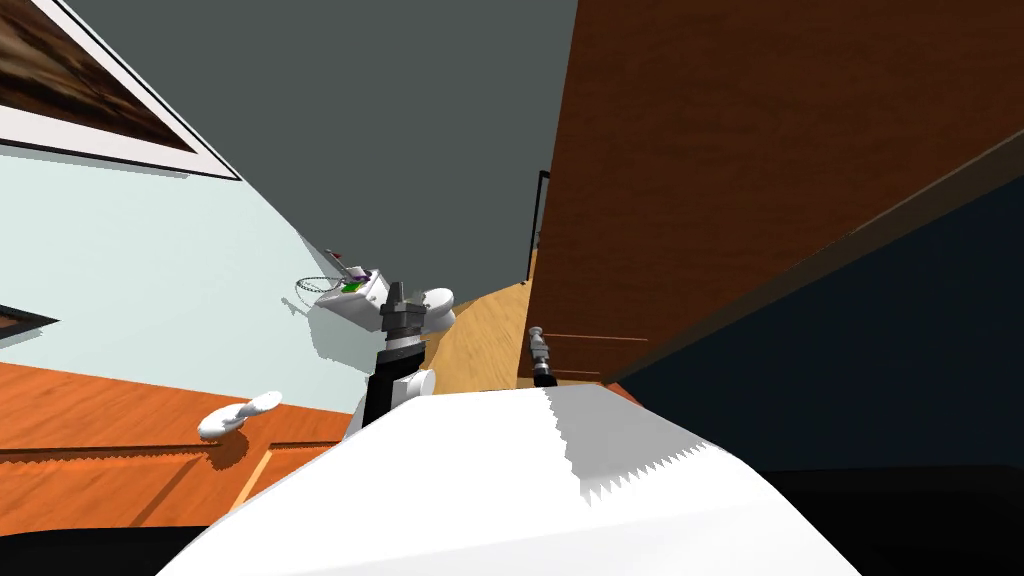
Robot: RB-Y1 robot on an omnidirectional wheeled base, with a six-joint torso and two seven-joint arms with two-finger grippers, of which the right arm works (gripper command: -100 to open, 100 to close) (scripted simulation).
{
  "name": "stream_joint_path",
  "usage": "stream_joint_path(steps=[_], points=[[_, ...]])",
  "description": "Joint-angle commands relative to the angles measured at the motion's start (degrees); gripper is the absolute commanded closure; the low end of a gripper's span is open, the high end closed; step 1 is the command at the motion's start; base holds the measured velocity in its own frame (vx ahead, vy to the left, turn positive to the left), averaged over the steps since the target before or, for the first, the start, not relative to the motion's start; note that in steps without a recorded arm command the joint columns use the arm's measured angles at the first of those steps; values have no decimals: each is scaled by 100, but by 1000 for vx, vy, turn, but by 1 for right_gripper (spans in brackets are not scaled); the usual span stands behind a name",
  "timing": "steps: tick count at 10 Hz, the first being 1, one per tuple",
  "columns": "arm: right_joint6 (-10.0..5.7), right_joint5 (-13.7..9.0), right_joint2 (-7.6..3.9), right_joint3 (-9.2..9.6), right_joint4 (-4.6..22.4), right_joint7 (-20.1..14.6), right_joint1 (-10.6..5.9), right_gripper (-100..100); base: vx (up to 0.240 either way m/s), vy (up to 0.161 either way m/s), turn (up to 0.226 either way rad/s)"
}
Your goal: Push the door open
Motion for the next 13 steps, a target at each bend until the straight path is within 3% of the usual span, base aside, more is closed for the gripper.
stream_joint_path(steps=[1, 3, 4, 5, 9, 11, 13], points=[[-55, -63, 39, -166, 5, 21, -43, 100, 166, 96, -61], [-72, -109, 123, -281, 30, 44, -63, 100, 197, 76, -63], [-71, -90, 115, -227, 158, 15, -97, 100, 102, 39, -27], [-109, -149, -15, -348, 159, 48, -130, 100, 121, 39, -35], [-145, -269, -103, -580, 166, 122, -168, 100, 188, 68, -55], [-165, -334, -57, -704, 170, 162, -188, 100, 196, 41, -69], [-186, -402, 67, -835, 174, 205, -209, 100, 203, 43, -79]])
